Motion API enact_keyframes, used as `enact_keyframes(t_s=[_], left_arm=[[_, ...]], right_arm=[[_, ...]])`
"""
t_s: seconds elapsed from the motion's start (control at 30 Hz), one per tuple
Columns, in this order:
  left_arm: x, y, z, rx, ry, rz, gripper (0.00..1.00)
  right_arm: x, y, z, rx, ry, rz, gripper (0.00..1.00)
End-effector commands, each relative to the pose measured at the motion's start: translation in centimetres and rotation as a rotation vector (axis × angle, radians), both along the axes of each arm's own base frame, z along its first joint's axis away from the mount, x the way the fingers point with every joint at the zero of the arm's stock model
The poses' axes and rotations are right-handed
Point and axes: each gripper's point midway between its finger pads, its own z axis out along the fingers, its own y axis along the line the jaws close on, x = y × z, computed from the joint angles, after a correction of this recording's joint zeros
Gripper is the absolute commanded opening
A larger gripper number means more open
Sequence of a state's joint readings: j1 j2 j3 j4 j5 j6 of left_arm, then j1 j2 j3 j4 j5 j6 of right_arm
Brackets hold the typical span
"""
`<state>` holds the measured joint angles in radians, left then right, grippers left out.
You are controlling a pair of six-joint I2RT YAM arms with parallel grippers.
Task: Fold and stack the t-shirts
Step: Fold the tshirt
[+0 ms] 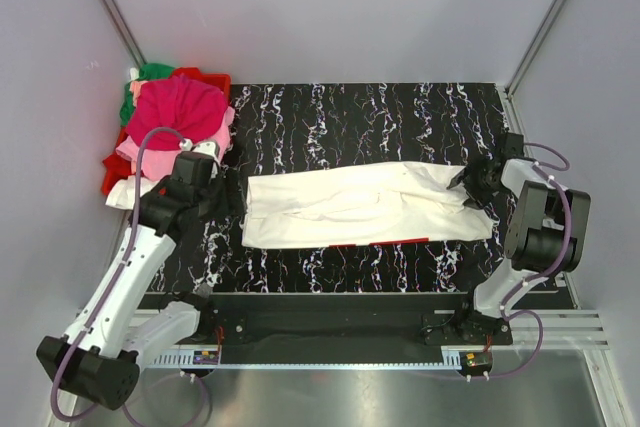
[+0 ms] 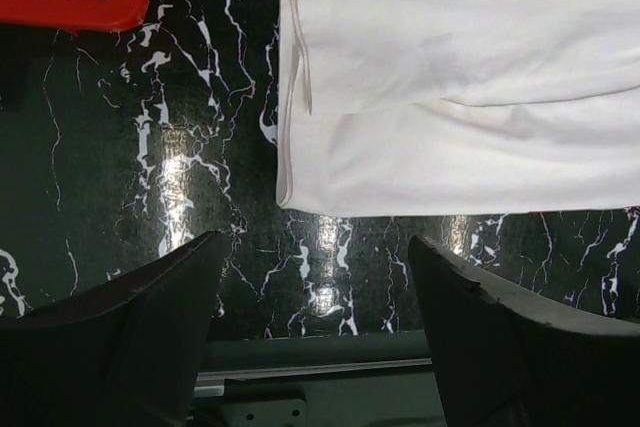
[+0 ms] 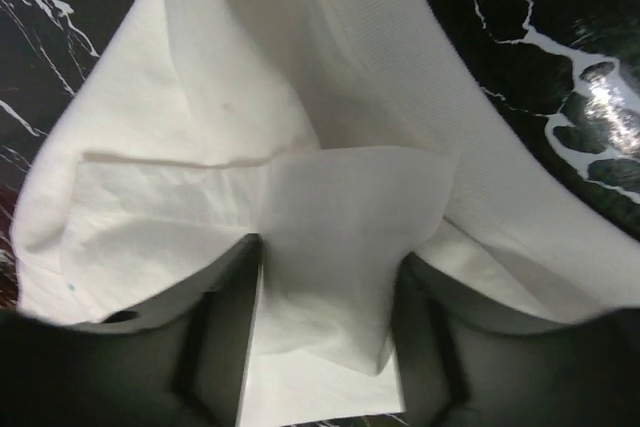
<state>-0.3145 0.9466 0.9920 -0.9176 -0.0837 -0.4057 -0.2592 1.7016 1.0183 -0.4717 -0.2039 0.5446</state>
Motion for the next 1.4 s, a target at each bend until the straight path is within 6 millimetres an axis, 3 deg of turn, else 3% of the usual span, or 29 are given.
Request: enact_keyframes(t_s=[0.0, 0.1, 0.2, 0.23, 0.3, 0.33, 0.37, 0.5, 0.53, 0.6, 0.63, 0.67, 0.73, 0.77, 0.83, 0.93, 1.0, 1.03, 1.1, 1.17, 1.2, 1.23, 1.3, 1.33, 1.37], left_arm=[[-0.1, 0.8, 0.3, 0.033, -0.039, -0.021, 0.80], [0.0, 0.7, 0.8, 0.020, -0.068, -0.025, 0.80], [0.1, 0.9, 1.3, 0.015, -0.113, -0.010, 0.79], [0.2, 1.0, 1.4, 0.015, -0.126, -0.002, 0.79], [0.3, 1.3, 1.9, 0.010, -0.173, 0.014, 0.78], [0.3, 1.4, 1.9, 0.009, -0.184, 0.021, 0.78], [0.3, 1.7, 2.4, 0.009, -0.217, 0.033, 0.78], [0.2, 2.3, 2.8, 0.015, -0.259, 0.063, 0.78], [0.2, 2.4, 2.8, 0.014, -0.263, 0.065, 0.78], [0.2, 2.4, 2.9, 0.012, -0.269, 0.067, 0.78], [0.2, 2.5, 2.8, 0.014, -0.268, 0.069, 0.78], [0.3, 2.5, 2.8, 0.015, -0.266, 0.070, 0.78], [0.4, 2.6, 2.5, 0.015, -0.258, 0.074, 0.78], [0.4, 2.7, 2.4, 0.017, -0.254, 0.078, 0.78], [0.5, 2.7, 2.3, 0.014, -0.249, 0.076, 0.78], [0.6, 2.9, 2.3, 0.016, -0.246, 0.085, 0.78], [0.5, 2.9, 2.3, 0.014, -0.251, 0.086, 0.78], [0.5, 2.9, 2.4, 0.013, -0.255, 0.086, 0.78], [0.5, 2.8, 2.5, 0.008, -0.260, 0.083, 0.78], [0.4, 2.8, 2.5, 0.007, -0.263, 0.083, 0.78], [0.4, 2.8, 2.5, 0.007, -0.263, 0.083, 0.78], [0.4, 2.9, 2.5, 0.008, -0.264, 0.086, 0.78], [0.4, 2.8, 2.7, 0.006, -0.271, 0.084, 0.78], [0.4, 2.8, 2.7, 0.006, -0.272, 0.084, 0.78], [0.4, 2.9, 2.7, 0.005, -0.272, 0.085, 0.78]], right_arm=[[1.9, 1.0, 1.4, 0.072, -0.058, 0.006, 0.53], [2.2, 0.8, 1.7, 0.065, -0.070, 0.004, 0.23], [3.4, 0.2, 2.8, 0.037, -0.093, -0.001, 0.05], [4.8, -0.2, 4.3, 0.026, -0.133, 0.007, 0.03], [6.4, -0.4, 5.3, 0.022, -0.159, 0.035, 0.03], [8.5, -0.8, 7.7, 0.013, -0.220, 0.049, 0.02], [9.6, -0.9, 7.9, 0.012, -0.233, 0.071, 0.02], [15.2, -0.6, 12.3, 0.041, -0.401, 0.161, 0.02], [17.0, -0.7, 14.7, 0.030, -0.469, 0.181, 0.02], [18.6, 0.2, 14.1, 0.047, -0.472, 0.245, 0.03], [19.9, 0.5, 15.9, 0.037, -0.524, 0.282, 0.04], [20.6, 1.1, 14.9, 0.037, -0.525, 0.334, 0.05], [21.6, 4.0, 16.3, 0.058, -0.589, 0.462, 0.08], [21.9, 4.9, 15.5, 0.026, -0.595, 0.542, 0.09], [21.8, 6.6, 15.3, -0.027, -0.569, 0.607, 0.09], [20.5, 7.1, 14.7, -0.088, -0.551, 0.646, 0.09], [20.3, 6.3, 15.3, -0.151, -0.581, 0.626, 0.08], [19.0, 6.1, 15.7, -0.173, -0.576, 0.613, 0.08], [18.4, 5.1, 16.9, -0.256, -0.610, 0.588, 0.07], [14.7, 4.2, 19.2, -0.351, -0.655, 0.559, 0.05], [14.7, 4.2, 19.2, -0.352, -0.655, 0.559, 0.05], [12.4, 4.2, 19.4, -0.361, -0.658, 0.550, 0.05], [10.2, 3.8, 19.2, -0.401, -0.661, 0.536, 0.05], [7.2, 3.9, 18.3, -0.411, -0.652, 0.533, 0.05], [5.9, 3.6, 18.1, -0.440, -0.659, 0.522, 0.06]])
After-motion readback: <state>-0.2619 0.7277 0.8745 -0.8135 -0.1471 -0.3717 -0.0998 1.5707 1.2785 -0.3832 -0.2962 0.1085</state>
